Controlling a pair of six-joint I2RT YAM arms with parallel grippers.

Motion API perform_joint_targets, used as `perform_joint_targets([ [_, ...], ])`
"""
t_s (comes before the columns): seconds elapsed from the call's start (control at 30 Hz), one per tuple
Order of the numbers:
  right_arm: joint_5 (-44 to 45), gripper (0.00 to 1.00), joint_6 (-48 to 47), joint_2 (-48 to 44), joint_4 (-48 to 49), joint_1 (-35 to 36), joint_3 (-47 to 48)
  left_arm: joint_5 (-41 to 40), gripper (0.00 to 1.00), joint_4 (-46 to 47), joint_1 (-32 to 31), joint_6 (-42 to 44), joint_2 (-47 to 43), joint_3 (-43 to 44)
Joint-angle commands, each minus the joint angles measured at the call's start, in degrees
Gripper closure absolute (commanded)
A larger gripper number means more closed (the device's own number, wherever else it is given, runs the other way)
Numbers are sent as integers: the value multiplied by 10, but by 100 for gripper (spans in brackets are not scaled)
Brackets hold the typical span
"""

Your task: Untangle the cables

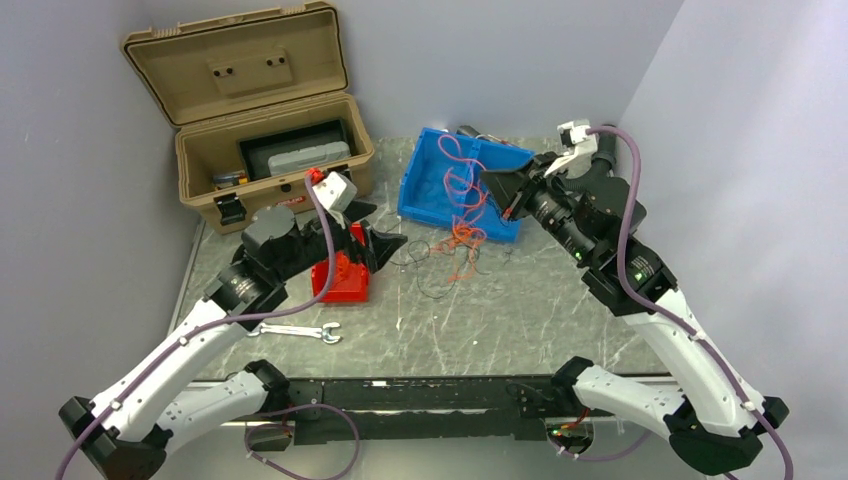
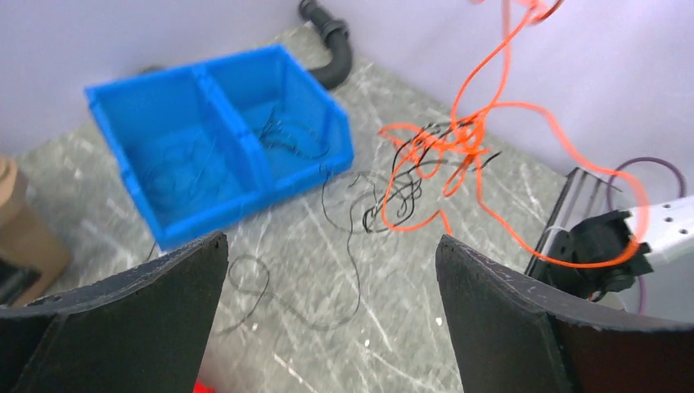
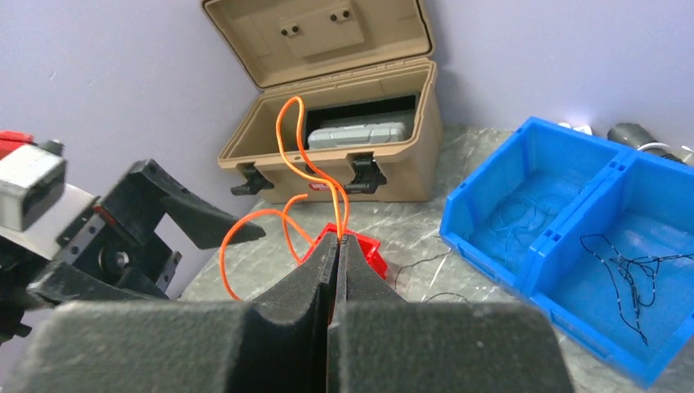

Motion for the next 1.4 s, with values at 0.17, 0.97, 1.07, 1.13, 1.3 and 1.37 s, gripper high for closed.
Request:
perform_joint_targets([
  [0.17, -21, 100, 22, -11, 7, 0, -28, 162, 1, 174, -1, -4, 52, -3],
  [0.97, 9, 100, 65, -32, 35, -1, -23, 262, 24, 430, -50, -141, 298, -34],
  [1.07, 17, 100, 67, -36, 31, -2, -22, 260, 38, 447, -61, -145, 306, -32],
  [1.13, 20, 100, 70, -39, 31, -2, -22, 259, 51, 434, -68, -140, 318, -20],
  [1.3, 57, 100, 62, -52, 16, -2, -11, 230, 99, 413, -69, -139, 331, -21],
  [1.37, 108, 100, 48, -59, -3, -2, 12, 216, 100, 405, -69, -139, 330, -36],
])
